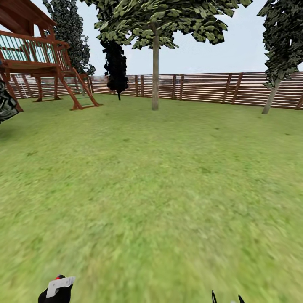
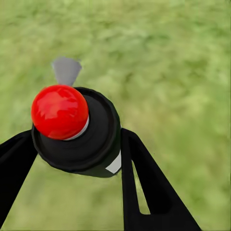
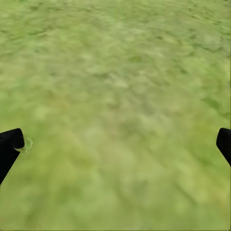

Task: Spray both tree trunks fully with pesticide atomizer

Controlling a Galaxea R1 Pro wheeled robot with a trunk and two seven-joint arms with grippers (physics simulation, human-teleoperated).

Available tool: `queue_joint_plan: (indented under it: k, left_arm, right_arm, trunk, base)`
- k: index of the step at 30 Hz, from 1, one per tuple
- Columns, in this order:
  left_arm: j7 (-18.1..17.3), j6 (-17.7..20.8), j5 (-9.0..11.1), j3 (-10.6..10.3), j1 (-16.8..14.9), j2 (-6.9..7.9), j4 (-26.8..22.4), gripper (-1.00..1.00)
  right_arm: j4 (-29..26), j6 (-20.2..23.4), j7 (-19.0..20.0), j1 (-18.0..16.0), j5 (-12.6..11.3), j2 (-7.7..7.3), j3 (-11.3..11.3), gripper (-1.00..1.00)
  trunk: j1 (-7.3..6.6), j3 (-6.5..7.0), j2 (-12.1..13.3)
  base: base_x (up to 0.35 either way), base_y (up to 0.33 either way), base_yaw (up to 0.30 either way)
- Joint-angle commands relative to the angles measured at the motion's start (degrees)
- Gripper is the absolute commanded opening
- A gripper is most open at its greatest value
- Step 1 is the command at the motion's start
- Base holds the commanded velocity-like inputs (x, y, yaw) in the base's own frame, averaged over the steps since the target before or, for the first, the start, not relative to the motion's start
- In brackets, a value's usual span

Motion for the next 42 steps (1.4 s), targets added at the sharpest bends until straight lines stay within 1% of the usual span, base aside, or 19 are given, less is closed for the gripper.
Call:
queue_joint_plan:
  k: [1, 42]
  left_arm:
    - [-0.04, 0.0, 0.03, 0.01, -0.01, 0.01, -0.01, -1.0]
    - [-0.04, -0.05, 0.03, 0.01, 0.0, 0.01, -0.18, -1.0]
  right_arm:
    - [0.0, 0.0, 0.0, 0.0, 0.0, 0.02, 0.0, 1.0]
    - [0.0, -0.08, 0.0, 0.0, 0.0, 0.01, 0.0, 1.0]
  trunk:
    - [0.0, 0.0, 0.0]
    - [0.0, 0.0, 0.0]
  base:
    - [0.34, 0.0, 0.0]
    - [0.34, 0.0, 0.0]
